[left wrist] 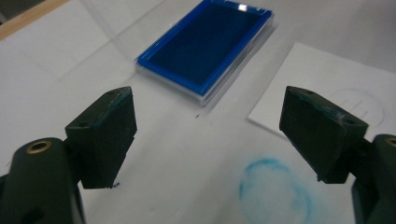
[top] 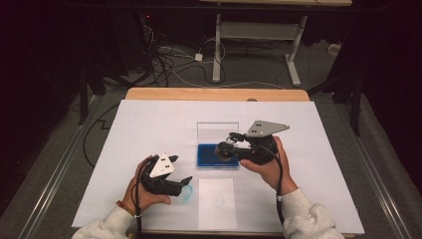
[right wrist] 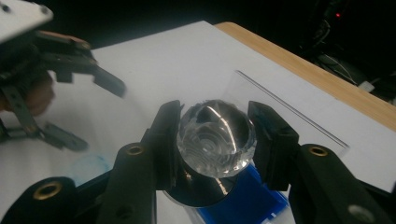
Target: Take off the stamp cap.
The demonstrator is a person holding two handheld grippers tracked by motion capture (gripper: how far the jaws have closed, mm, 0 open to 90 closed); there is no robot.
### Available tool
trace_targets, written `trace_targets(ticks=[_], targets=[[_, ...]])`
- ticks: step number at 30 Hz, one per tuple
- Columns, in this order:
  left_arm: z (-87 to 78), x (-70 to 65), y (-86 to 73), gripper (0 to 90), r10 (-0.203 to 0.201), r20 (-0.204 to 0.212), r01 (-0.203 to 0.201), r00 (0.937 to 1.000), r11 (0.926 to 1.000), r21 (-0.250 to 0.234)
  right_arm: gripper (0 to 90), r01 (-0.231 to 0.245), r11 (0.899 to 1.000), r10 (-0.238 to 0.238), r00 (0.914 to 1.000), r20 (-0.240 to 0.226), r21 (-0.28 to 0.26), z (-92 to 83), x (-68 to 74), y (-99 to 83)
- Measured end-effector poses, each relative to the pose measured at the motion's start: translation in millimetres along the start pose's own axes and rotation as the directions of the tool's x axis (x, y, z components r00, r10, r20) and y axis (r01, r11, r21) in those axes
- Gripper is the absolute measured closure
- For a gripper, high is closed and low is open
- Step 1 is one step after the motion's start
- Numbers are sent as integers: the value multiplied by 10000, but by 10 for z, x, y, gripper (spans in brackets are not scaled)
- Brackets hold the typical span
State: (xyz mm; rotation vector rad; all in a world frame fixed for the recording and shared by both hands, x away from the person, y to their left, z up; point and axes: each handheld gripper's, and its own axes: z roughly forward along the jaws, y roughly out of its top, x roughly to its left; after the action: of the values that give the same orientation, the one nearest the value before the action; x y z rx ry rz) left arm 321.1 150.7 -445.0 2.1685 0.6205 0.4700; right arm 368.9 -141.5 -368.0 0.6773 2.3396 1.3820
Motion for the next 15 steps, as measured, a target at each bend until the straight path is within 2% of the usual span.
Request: trace_targets(ticks=[4, 7, 13, 15], targets=[[59, -86, 105, 197, 173, 326, -163, 9993, 9994, -299, 570, 171, 9998, -174, 9987, -474, -81, 115, 184, 54], [80, -127, 182, 200, 187, 587, -155, 9981, 9984, -544, 569, 246, 9997, -248, 9968, -762, -35, 169, 265, 45], [67, -217, 243, 206, 96, 878, -14, 9961, 9957, -928, 570, 213, 9998, -219, 9929, -1171, -59, 207, 354, 42], [61, -239, 246, 220, 217, 894, -128, 9958, 9950, -992, 570, 227, 9997, -233, 9918, -1256, -60, 210, 376, 42]])
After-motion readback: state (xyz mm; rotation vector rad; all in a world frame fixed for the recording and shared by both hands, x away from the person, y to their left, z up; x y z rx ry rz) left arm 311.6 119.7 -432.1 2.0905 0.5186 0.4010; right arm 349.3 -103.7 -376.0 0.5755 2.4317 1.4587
